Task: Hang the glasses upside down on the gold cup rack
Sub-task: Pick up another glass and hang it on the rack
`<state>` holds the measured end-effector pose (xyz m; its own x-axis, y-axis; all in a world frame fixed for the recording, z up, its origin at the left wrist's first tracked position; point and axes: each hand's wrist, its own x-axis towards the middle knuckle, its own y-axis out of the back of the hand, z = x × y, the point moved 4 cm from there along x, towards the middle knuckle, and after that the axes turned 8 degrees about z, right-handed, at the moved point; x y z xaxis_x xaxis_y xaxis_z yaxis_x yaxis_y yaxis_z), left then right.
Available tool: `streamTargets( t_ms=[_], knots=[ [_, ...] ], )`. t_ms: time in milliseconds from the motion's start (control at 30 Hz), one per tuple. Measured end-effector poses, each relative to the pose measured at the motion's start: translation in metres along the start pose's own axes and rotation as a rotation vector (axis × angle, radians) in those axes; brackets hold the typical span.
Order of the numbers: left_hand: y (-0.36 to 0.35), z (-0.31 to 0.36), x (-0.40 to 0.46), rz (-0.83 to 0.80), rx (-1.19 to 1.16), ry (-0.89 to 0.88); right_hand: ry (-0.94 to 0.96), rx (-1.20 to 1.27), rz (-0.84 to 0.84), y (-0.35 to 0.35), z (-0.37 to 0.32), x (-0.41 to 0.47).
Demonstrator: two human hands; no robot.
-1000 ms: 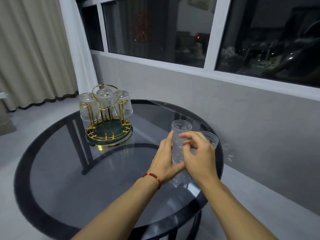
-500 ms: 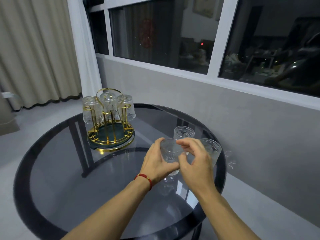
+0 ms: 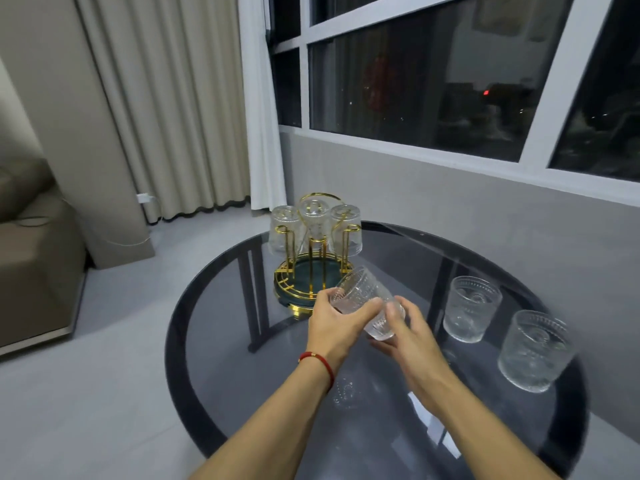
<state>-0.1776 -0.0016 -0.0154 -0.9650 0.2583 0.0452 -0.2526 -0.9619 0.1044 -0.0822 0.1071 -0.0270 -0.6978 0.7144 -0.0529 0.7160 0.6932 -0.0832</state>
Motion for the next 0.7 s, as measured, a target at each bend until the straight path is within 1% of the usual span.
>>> streamTargets(
  t_ms=[67, 133, 167, 233, 267, 300, 400, 467, 567, 633, 700],
  knots=[
    [0.007, 0.0, 0.001, -0.025, 0.059, -0.029, -0.013, 0.121, -0.026, -0.006, 0.0, 0.002],
    [0.012, 0.0, 0.004, -0.033, 0.096, -0.073, -0.005, 0.215, -0.015, -0.008, -0.007, 0.003],
    [0.016, 0.0, 0.005, -0.013, 0.091, -0.117, 0.003, 0.223, 0.008, -0.01, -0.011, 0.004],
    [0.027, -0.004, 0.009, 0.095, 0.151, -0.241, 0.069, 0.162, 0.069, -0.009, -0.02, 0.004],
    [0.034, -0.009, 0.014, 0.137, 0.247, -0.283, 0.11, 0.125, 0.095, -0.01, -0.024, 0.003],
    [0.04, -0.018, 0.02, 0.143, 0.388, -0.307, 0.143, 0.104, 0.11, -0.012, -0.028, 0.003],
    [0.044, -0.051, 0.03, -0.043, 0.854, -0.327, 0.238, 0.092, 0.115, -0.015, -0.047, 0.001],
    [0.042, -0.064, 0.03, -0.083, 1.0, -0.38, 0.353, 0.008, 0.113, -0.018, -0.065, -0.002],
    [0.039, -0.068, 0.031, -0.056, 1.065, -0.415, 0.492, -0.088, 0.09, -0.03, -0.092, -0.003],
    [0.039, -0.069, 0.031, -0.035, 1.055, -0.421, 0.546, -0.126, 0.078, -0.045, -0.108, 0.002],
    [0.04, -0.069, 0.029, -0.001, 1.03, -0.435, 0.62, -0.219, 0.087, -0.065, -0.127, 0.008]
  ],
)
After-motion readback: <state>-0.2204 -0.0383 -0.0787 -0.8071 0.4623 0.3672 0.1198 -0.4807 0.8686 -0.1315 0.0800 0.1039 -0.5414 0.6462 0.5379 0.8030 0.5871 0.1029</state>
